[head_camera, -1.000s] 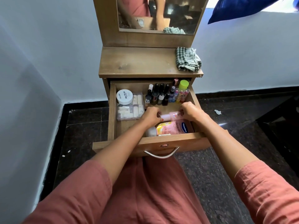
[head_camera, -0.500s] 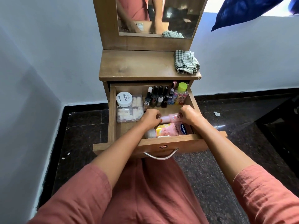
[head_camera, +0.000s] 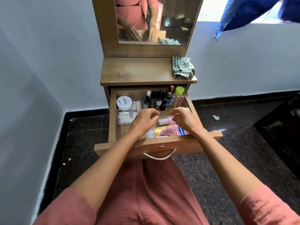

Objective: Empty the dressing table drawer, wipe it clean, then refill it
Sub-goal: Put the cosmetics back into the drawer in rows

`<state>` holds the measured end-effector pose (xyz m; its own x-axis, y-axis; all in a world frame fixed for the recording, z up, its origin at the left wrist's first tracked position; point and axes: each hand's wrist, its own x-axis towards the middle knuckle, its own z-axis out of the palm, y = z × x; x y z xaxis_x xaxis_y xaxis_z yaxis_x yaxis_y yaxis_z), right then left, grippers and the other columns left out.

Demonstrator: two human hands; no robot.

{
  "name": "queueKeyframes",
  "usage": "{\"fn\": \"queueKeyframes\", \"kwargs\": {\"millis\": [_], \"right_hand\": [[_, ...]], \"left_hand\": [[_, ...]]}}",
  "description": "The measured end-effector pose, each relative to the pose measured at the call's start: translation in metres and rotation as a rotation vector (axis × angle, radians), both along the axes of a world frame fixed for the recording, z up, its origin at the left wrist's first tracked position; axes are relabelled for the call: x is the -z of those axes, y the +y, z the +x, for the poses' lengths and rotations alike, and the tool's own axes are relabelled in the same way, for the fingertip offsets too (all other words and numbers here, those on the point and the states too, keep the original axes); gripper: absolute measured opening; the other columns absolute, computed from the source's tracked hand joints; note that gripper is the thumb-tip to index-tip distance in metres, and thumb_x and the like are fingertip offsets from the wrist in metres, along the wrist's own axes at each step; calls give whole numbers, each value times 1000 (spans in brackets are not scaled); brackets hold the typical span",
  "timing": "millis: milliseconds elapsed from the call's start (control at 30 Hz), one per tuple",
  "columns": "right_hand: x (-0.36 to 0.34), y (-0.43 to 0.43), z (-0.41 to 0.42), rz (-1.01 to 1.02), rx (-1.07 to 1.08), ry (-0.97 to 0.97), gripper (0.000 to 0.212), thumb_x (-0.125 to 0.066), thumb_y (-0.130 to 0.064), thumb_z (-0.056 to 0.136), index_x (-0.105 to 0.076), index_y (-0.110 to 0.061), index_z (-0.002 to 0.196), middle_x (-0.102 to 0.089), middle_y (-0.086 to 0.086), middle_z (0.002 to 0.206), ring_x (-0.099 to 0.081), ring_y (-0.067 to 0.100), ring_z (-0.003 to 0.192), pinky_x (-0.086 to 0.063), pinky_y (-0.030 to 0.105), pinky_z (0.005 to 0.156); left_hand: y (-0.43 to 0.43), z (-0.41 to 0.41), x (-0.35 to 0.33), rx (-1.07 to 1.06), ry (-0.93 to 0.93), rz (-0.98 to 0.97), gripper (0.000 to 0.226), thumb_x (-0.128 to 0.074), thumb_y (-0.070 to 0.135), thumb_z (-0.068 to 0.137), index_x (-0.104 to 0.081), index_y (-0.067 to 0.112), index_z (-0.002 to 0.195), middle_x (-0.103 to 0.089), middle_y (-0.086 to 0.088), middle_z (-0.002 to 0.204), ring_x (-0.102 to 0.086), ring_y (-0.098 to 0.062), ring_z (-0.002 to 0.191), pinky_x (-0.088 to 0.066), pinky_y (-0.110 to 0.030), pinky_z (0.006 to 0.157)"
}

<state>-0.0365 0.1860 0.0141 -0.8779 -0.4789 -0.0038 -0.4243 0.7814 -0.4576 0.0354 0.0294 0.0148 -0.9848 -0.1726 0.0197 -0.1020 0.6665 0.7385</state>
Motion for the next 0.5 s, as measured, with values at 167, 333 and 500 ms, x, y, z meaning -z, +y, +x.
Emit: {"fn": "queueKeyframes", "kwargs": {"millis": [167,333,500], "right_hand": [[-14,-3,36,-221,29,38,20,-56,4,82,-69,-3,96,-69,12,101,-64,22,86,-52,34,85],[-18,5,74,-377,20,99,15,-60,6,79,-70,-1,87,-67,7,88,-59,14,76,-44,7,72],[-6,18,99,-485,-9,99,19,-63,14,72,-69,-3,78,-61,-7,74,-55,-2,75,-40,0,71]], "left_hand": [[14,37,-13,-67,156,31,20,-55,7,88,-67,8,104,-68,-5,104,-62,-16,96,-49,-27,88],[33,76,-15,-108,421,50,18,-57,8,86,-65,12,102,-67,1,98,-58,-3,87,-45,-13,80],[47,103,6,-40,550,13,21,-49,21,84,-63,18,100,-67,3,96,-56,-4,89,-44,-15,81]]}}
